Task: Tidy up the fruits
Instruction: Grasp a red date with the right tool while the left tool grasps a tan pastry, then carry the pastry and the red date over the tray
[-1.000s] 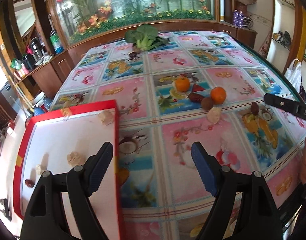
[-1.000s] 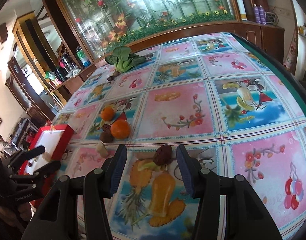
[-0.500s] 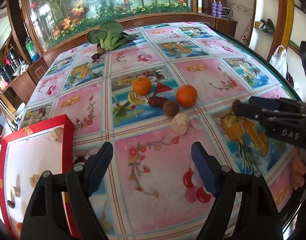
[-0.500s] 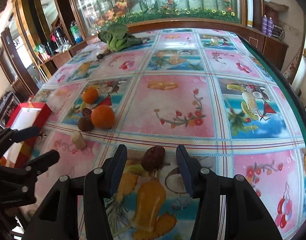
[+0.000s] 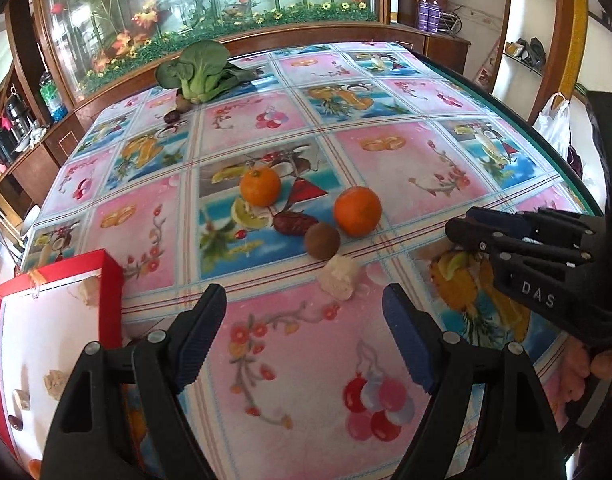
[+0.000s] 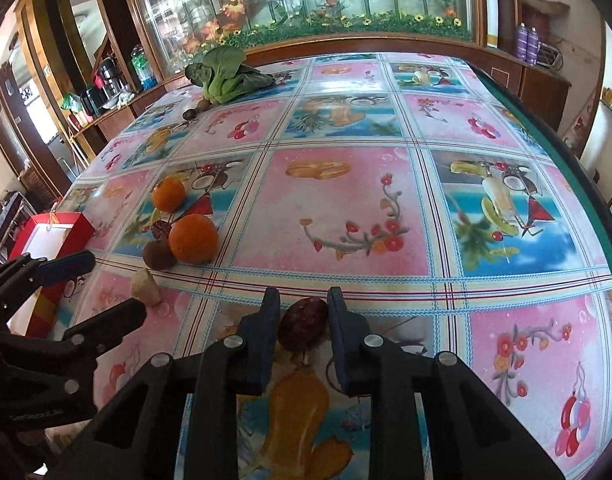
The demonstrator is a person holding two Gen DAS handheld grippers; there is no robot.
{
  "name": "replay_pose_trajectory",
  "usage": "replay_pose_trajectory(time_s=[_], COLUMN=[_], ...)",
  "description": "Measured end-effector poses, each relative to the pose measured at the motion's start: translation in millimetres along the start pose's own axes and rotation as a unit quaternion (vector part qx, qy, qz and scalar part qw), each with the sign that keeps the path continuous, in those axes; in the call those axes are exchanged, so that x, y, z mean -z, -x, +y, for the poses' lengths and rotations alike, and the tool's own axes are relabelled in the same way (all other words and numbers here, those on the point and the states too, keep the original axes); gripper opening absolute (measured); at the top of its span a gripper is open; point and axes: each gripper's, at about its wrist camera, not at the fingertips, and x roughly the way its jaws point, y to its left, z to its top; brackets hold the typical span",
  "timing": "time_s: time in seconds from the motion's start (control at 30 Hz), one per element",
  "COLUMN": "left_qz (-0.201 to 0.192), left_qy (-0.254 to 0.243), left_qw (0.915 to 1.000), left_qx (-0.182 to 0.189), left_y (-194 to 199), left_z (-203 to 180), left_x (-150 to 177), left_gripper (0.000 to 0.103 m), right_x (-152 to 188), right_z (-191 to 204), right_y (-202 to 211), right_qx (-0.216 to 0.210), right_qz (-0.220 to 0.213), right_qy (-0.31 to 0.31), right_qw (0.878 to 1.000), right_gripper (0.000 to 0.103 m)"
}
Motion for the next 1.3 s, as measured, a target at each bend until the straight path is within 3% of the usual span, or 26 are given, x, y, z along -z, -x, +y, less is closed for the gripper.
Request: replay_pose_trajectory(time_s=[0.2,0.4,0.47,0.5,0.63,0.97,1.3], left_qz=[0.013,0.023,0.025,0.027,0.023,0.015,-0.013], left_qy=[0.012,0.017,0.02,0.023,0.027,0.038,0.048], left_qw=[0.9998,0.9995,0.9994,0.9993,0.9992,0.9989,0.9987], left_qx=[0.006,0.013,0.013,0.015,0.019,0.023,0.011], left_y=[-14,-24,-27,-29,-29,-25,11], left_z=[-3,-7,-6,-6,-4,5,17], left_x=[-7,-10,-9,-9,-8,-2,20], left_gripper=[0.079,0.055,0.053,0.043,0.029,0.027,0.027], right_x=[0,0,0,0,-1,-4,-7], right_z=[-2,-2,-2,-2,-3,-11,-19], right_y=[0,0,0,0,0,7,14], right_qx=[-0.008,-0.009,-0.009,-0.009,-0.012,-0.013,-0.004], right_qz=[0.001,0.001,0.0,0.0,0.0,-0.025,-0.059], right_qy=[-0.007,-0.007,-0.008,-0.008,-0.009,-0.026,-0.042], right_qw=[1.0,1.0,1.0,1.0,1.0,0.999,0.997], right_gripper=[0.023,0.023,0.023,0.023,0.023,0.023,0.023])
